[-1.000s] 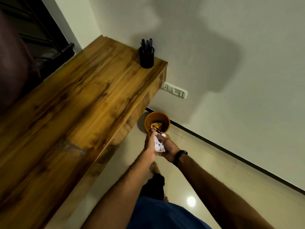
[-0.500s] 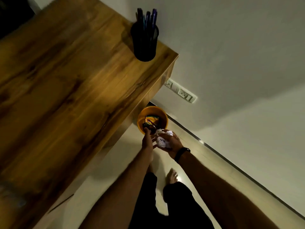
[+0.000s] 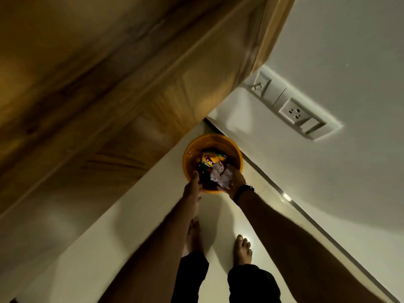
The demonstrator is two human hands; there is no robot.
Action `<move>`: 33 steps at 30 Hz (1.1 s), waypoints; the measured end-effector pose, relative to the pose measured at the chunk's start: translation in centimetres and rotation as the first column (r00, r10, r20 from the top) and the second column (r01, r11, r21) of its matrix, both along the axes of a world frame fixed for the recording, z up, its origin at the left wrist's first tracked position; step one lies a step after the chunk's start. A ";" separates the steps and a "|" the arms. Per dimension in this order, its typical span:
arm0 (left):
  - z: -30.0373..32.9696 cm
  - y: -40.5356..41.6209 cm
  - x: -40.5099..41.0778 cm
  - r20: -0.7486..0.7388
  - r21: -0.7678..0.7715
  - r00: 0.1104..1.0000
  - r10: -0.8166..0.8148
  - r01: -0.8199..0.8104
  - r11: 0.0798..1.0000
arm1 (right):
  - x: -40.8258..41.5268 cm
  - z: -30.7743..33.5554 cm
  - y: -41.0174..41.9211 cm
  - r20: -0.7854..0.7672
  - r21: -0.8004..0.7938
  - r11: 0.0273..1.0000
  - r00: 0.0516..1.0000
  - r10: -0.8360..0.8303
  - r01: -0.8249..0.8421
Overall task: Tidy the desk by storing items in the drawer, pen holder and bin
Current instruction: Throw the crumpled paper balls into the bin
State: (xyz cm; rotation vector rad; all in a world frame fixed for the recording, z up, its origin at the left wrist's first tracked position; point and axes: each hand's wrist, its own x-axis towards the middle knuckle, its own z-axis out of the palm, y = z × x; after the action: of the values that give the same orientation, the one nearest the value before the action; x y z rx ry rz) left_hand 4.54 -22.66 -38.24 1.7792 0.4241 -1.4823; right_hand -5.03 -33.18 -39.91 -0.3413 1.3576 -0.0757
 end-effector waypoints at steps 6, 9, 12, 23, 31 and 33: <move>3.5 1.1 0.1 0.067 0.048 0.996 -0.051 0.048 0.998 | -0.7 3.7 -0.8 -0.155 -0.098 0.974 0.970 0.187 -0.204; 8.4 1.3 -0.6 0.149 0.073 0.978 -0.148 0.139 0.988 | -0.8 9.5 -0.8 -0.154 -0.114 0.932 0.933 0.325 -0.344; 12.9 1.2 -1.7 0.232 0.087 0.927 -0.294 0.281 0.956 | -0.5 14.1 -0.8 -0.153 -0.156 0.829 0.842 0.518 -0.538; 40.9 9.9 -2.6 0.753 0.083 0.577 -0.317 0.394 0.915 | 4.0 41.8 5.6 -0.251 -0.572 0.205 0.407 0.878 -0.794; 46.3 22.3 1.9 0.878 0.149 0.441 -0.187 0.121 0.981 | 12.1 49.2 16.6 -0.395 -0.668 -0.264 0.031 0.918 -0.696; 46.9 25.7 3.2 0.894 0.124 0.429 -0.125 0.031 0.992 | 13.8 49.6 19.5 -0.411 -0.663 -0.299 -0.001 0.912 -0.686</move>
State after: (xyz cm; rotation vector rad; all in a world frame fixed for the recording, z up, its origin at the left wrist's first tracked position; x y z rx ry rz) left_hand 7.73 3.07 8.68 2.3860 -0.1818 -0.3358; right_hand 8.81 -13.68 9.74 -2.0259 0.3189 0.5656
